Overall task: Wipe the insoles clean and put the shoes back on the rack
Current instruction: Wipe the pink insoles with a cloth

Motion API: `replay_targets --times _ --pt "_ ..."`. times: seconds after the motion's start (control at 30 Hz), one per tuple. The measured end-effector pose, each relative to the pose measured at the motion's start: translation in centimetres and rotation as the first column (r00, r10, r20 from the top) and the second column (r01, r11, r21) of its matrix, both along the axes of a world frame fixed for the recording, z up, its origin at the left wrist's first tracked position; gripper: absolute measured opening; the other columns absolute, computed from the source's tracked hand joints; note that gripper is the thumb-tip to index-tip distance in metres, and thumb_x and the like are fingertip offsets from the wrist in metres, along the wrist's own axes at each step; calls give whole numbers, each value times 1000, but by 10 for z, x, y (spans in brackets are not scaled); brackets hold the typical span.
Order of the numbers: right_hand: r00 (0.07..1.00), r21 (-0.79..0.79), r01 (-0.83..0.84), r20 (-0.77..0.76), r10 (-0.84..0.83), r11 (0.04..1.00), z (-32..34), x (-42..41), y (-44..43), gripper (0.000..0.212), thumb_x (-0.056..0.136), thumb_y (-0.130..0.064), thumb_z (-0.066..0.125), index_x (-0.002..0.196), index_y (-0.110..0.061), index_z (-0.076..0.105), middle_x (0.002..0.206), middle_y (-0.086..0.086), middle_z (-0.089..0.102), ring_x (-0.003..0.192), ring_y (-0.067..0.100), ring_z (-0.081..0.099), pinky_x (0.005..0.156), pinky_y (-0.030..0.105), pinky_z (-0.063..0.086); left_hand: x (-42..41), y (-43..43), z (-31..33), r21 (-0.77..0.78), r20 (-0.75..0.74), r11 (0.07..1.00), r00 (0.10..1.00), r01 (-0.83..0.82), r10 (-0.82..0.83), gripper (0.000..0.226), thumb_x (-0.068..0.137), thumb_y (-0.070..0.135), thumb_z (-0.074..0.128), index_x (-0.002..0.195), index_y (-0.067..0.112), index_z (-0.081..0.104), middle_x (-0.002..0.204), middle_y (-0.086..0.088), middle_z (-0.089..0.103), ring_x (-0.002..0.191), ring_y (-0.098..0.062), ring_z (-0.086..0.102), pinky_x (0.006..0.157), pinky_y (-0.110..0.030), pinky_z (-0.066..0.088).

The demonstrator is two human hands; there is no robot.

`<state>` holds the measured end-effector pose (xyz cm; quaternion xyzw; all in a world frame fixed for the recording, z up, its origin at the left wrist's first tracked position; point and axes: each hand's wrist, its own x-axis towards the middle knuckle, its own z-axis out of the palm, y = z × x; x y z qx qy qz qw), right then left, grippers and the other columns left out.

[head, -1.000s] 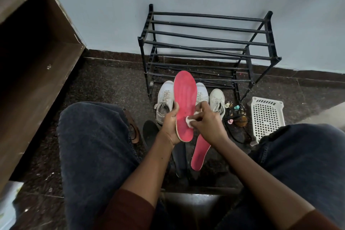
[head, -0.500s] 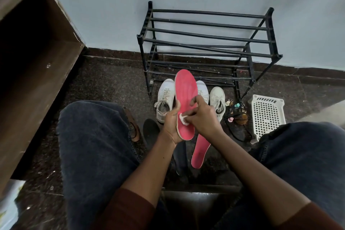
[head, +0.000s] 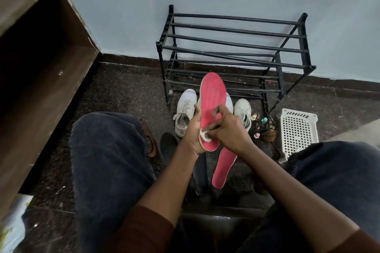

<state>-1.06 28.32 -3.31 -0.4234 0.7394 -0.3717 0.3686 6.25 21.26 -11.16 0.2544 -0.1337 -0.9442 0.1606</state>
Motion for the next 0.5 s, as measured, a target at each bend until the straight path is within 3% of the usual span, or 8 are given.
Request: replay_targets --times 0.07,0.17,0.27,0.33,0.4,0.5 --pt "993 -46 113 -21 -114 992 6 -3 -11 43 66 6 70 88 -19 42 69 0 71 64 9 66 51 19 50 -4 -4 8 14 -43 1000 999 -28 29 75 91 67 30 123 6 61 111 -13 52 107 -28 59 95 -46 49" --pt "981 -88 189 -36 -192 978 11 -3 -19 43 68 2 69 89 -21 40 71 -2 71 71 13 65 56 24 49 -6 -14 16 -22 -65 1000 998 -18 16 70 93 63 31 119 7 63 113 -14 61 107 -29 62 97 -45 48" --pt "996 -88 53 -61 -59 995 13 2 -16 43 70 0 68 92 -21 39 77 0 72 75 13 65 64 24 50 -6 -24 19 -56 -23 998 1000 -7 5 77 90 68 29 125 6 58 115 -14 59 109 -28 60 103 -42 43" --pt "995 -46 -67 -79 64 997 14 3 -9 43 70 0 67 91 -23 37 78 2 71 72 16 65 61 23 50 -6 -28 19 -61 -12 998 1000 -11 10 81 89 70 25 126 5 58 119 -15 60 113 -26 58 108 -40 39" --pt "985 7 -136 -105 136 991 15 1 -5 46 69 0 68 89 -25 36 78 5 71 70 19 65 61 28 52 -4 -31 18 -47 -21 999 1000 -15 14 83 90 71 22 117 5 66 116 -13 65 108 -25 64 97 -39 49" --pt "999 -9 -46 -3 46 999 17 -4 -12 48 67 6 68 83 -28 38 74 5 71 68 16 67 60 30 55 -6 -32 23 -34 -8 999 1000 -9 9 79 89 70 27 120 6 61 112 -13 60 100 -25 64 89 -40 52"
